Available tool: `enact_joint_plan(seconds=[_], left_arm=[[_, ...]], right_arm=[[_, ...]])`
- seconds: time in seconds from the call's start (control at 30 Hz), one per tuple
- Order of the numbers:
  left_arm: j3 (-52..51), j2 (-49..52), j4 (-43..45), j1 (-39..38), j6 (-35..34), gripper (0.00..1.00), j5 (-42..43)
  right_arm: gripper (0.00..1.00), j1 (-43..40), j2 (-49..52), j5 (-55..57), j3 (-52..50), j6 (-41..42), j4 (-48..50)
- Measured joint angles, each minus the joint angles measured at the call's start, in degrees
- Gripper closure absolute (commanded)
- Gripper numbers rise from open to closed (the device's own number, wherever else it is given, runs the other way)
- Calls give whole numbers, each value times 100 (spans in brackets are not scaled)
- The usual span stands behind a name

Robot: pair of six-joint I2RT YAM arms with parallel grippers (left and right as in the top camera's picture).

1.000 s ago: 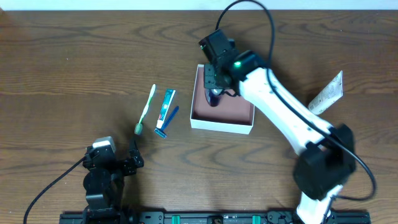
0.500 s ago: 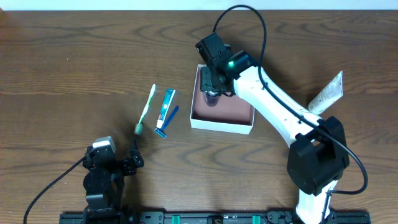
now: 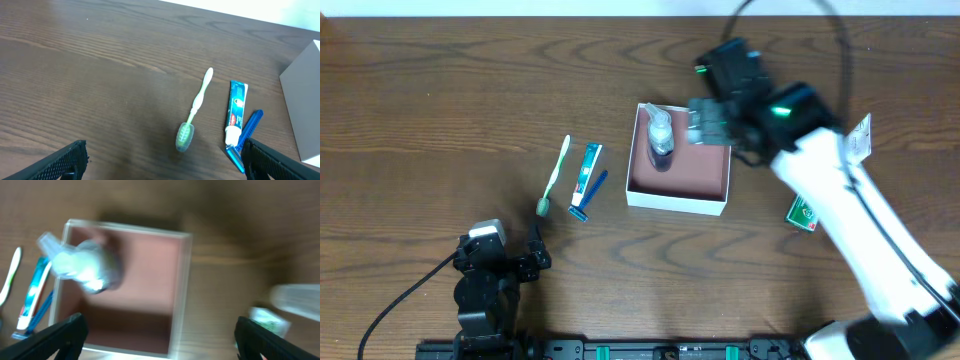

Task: Pack container
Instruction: 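Carry the pump bottle into the box and release it, then move the right gripper to the white lotion tube and grasp it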

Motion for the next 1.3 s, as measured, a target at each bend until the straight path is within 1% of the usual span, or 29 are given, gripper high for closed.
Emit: enact_joint_plan(seconds=[0.07,0.17,0.3,0.4,0.47,0.6,0.7,0.77,0.83,0.93,0.97,1.0,1.03,1.1,1.17,1.3], left_arm=[[0,0,0,0,2,2,0],[0,0,-2,0,2,2,0],[0,0,0,0,2,2,0],[0,0,-2,0,2,2,0],[0,0,0,0,2,2,0],[0,0,0,0,2,2,0],[0,0,0,0,2,2,0],[0,0,0,0,2,2,0],[0,0,0,0,2,2,0],[0,0,-2,0,2,2,0],[0,0,-2,0,2,2,0],[0,0,0,0,2,2,0],[0,0,0,0,2,2,0],[0,0,-2,0,2,2,0],[0,0,-2,0,2,2,0],[0,0,-2,0,2,2,0]], right_arm=[[2,-378,-361,168,2,-94,-184],[4,-1040,-621,293,4,-173,-435],[9,-2015,-608,269,0,-243,-581],[9,-2505,-494,85,-35,-275,-581],[9,-2699,-380,59,-61,-282,-579],[15,-3016,-81,-26,-111,-332,-581],[16,-3136,177,-103,-122,-380,-581],[19,-3136,352,-125,-129,-396,-579],[26,-3136,522,-129,-133,-439,-577],[48,-3145,754,-114,-144,-470,-557],[51,-3150,804,-120,-146,-481,-557],[58,-3163,850,-125,-149,-470,-557],[67,-3191,896,-118,-149,-444,-560],[81,-3254,935,-116,-157,-472,-560],[98,-3322,935,-107,-166,-450,-564],[99,-3370,935,-114,-166,-422,-566]])
